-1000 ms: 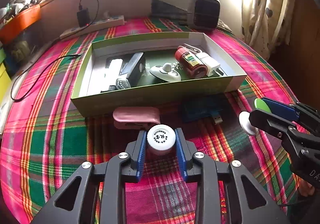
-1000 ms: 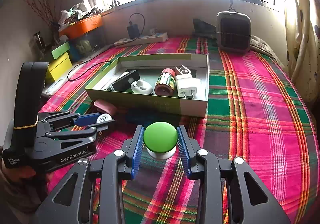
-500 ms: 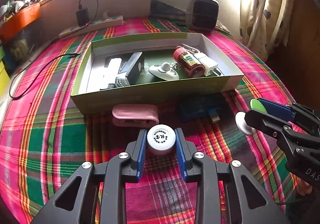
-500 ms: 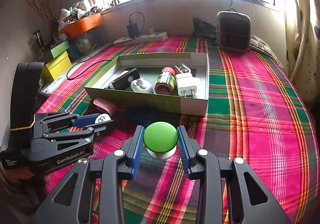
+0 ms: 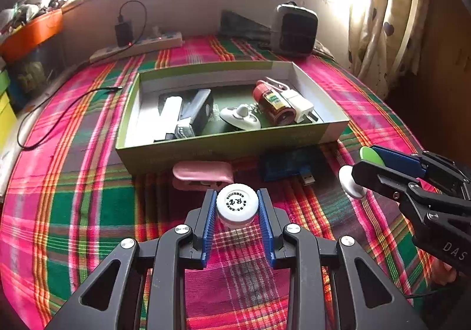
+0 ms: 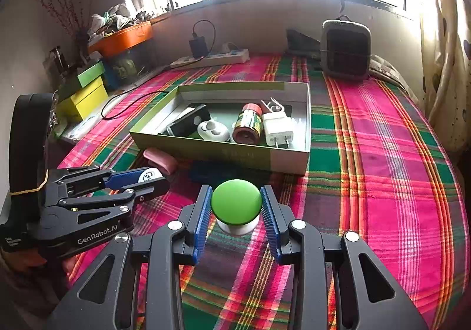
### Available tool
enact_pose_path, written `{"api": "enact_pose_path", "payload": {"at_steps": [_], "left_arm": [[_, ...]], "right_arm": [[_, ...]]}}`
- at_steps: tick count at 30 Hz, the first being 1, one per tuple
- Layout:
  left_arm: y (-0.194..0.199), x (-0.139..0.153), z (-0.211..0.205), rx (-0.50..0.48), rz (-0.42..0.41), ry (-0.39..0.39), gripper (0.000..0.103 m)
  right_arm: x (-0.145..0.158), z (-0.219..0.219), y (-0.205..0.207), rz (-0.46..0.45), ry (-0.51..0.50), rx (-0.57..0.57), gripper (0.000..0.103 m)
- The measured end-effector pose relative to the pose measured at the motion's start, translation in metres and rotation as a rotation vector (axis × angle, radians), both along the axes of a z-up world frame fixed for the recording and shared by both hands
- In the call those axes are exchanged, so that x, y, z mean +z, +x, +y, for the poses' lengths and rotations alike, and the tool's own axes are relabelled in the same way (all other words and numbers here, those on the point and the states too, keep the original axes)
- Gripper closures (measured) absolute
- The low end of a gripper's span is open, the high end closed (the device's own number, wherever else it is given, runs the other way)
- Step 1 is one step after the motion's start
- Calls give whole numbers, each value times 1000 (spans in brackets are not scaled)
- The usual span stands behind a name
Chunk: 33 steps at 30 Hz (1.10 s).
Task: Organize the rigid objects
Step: 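Carry the green object with the right tool while the left tool carries the white container to the tray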
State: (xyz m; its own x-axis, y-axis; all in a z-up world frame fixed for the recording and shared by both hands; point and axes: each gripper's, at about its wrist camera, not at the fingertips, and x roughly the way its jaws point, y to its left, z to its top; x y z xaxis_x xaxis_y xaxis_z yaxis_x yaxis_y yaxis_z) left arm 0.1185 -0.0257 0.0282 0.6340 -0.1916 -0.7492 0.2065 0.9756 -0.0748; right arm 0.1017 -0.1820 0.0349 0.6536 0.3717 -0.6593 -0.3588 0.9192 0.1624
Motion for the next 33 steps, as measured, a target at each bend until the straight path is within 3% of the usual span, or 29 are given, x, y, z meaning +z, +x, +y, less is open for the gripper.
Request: {"api": "enact_pose_path", "payload": {"at_steps": [18,33], "left_arm": [[18,43,23,-5,-78,-44,76],[72,53,45,27,-85,-57,76]], "right_arm": [[34,15,16,-59,-11,40,68],[47,39,68,-43,-15,87,68]]}}
